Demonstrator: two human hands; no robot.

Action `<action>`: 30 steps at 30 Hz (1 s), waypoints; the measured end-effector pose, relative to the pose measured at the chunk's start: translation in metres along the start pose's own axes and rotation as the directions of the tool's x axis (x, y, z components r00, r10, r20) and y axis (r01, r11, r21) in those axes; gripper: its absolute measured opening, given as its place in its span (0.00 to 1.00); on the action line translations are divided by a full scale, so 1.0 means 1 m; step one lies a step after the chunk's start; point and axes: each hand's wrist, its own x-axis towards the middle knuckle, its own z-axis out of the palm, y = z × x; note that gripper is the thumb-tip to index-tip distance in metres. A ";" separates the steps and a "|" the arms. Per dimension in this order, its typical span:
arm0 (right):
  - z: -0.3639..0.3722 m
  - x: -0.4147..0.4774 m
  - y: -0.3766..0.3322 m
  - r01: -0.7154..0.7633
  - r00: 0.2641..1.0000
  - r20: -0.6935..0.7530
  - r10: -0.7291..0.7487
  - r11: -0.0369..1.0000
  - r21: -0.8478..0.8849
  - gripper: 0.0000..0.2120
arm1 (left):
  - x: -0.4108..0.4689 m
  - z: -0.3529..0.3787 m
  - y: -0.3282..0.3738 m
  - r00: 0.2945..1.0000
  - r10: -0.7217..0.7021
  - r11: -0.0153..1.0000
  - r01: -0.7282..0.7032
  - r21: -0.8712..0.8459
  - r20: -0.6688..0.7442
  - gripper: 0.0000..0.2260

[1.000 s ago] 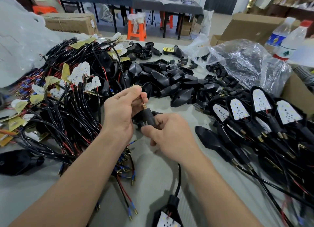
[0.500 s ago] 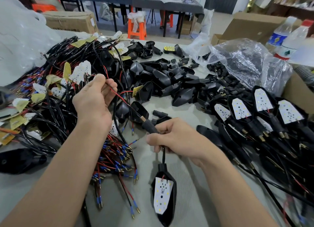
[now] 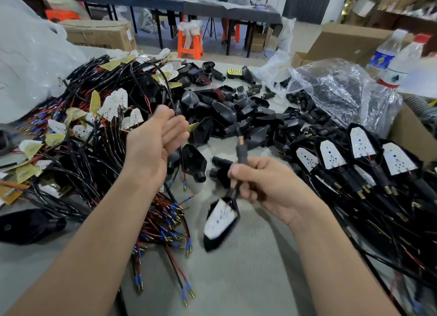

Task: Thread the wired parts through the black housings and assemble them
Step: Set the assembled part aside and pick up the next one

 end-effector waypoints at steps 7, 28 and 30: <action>0.000 0.013 0.004 0.184 0.937 -0.346 -0.045 0.907 0.380 0.02 | -0.023 0.023 -0.024 0.953 -0.109 0.899 -0.027 0.437 0.284 0.05; -0.005 0.012 0.005 0.180 0.903 -0.428 -0.030 0.932 0.314 0.10 | -0.019 0.014 -0.016 0.996 -0.038 0.917 0.001 0.399 0.084 0.06; -0.006 0.012 0.004 0.198 0.916 -0.398 -0.049 0.919 0.341 0.06 | -0.020 0.015 -0.015 0.997 -0.030 0.903 -0.003 0.430 0.070 0.06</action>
